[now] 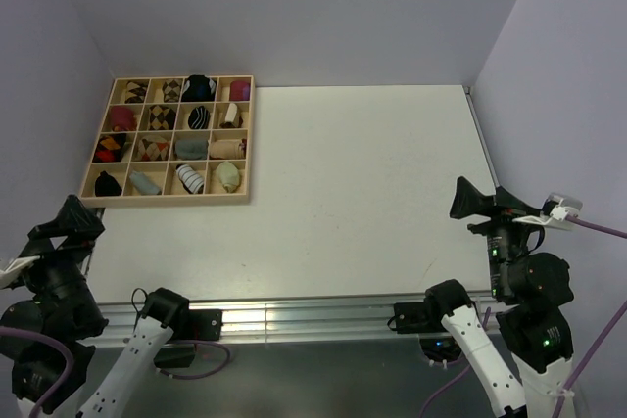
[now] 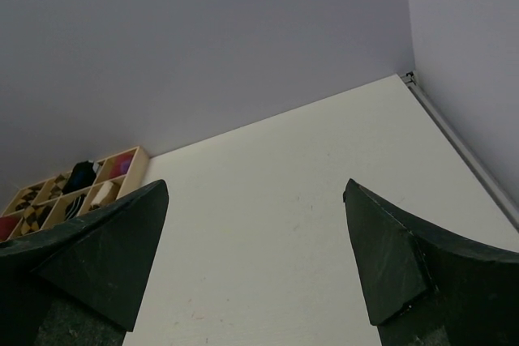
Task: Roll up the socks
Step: Reset both arms
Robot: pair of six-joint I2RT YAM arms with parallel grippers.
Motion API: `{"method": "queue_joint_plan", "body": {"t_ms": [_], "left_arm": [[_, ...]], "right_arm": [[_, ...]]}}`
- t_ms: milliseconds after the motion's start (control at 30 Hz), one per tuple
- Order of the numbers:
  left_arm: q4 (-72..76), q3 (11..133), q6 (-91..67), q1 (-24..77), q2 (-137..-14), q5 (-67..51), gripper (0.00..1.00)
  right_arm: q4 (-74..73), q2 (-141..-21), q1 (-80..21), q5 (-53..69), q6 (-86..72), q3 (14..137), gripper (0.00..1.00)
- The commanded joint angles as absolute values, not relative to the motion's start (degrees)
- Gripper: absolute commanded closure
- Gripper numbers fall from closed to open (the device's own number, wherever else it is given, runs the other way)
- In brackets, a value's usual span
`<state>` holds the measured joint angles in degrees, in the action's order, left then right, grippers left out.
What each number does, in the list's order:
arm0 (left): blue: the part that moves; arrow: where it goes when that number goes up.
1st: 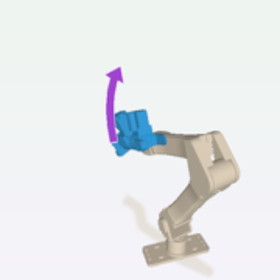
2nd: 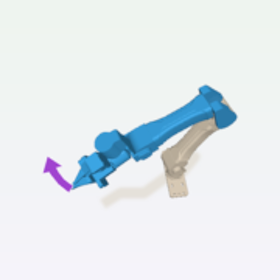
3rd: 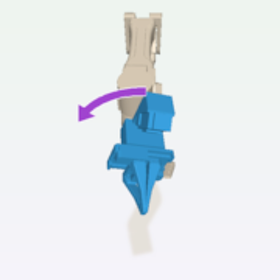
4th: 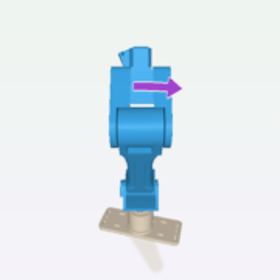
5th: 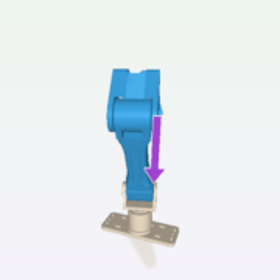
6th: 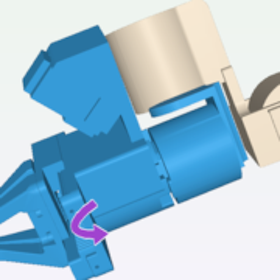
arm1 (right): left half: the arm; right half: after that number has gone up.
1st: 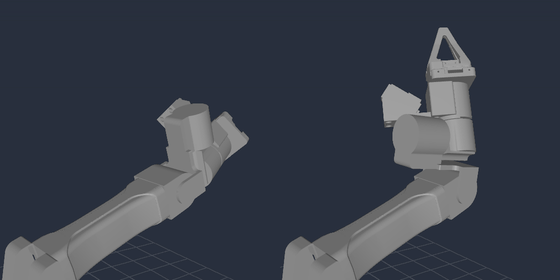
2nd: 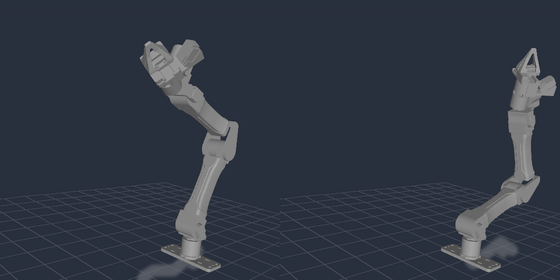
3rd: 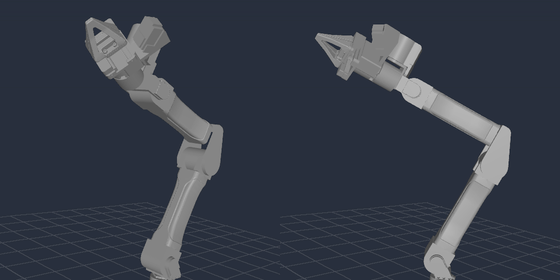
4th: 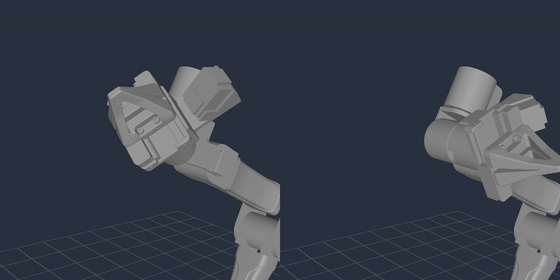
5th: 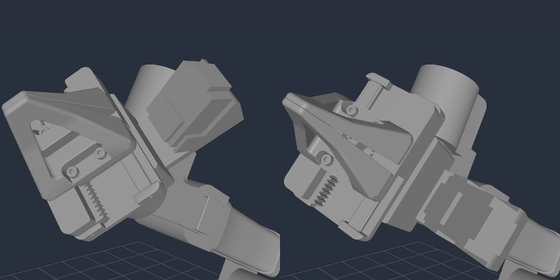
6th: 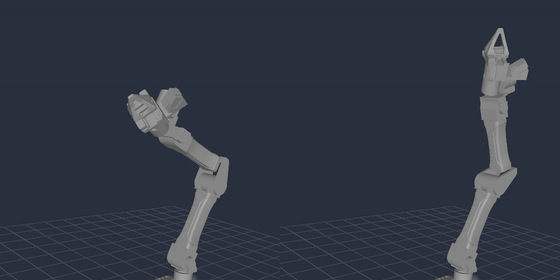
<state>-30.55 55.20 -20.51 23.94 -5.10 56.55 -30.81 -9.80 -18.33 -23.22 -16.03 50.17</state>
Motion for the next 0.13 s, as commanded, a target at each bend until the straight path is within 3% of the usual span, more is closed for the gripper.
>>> {"method": "queue_joint_plan", "body": {"t_ms": [0, 100], "left_arm": [[-28.0, 54.0, -19.2, 24.5, -4.8, 57.4, 0.0], [-27.4, 53.6, -18.7, 24.8, -4.9, 57.4, 0.0]], "right_arm": [[-27.7, -10.2, -18.0, -24.6, -14.8, 49.4, 0.04], [-27.5, -10.3, -18.0, -24.5, -14.9, 49.4, 0.04]]}}
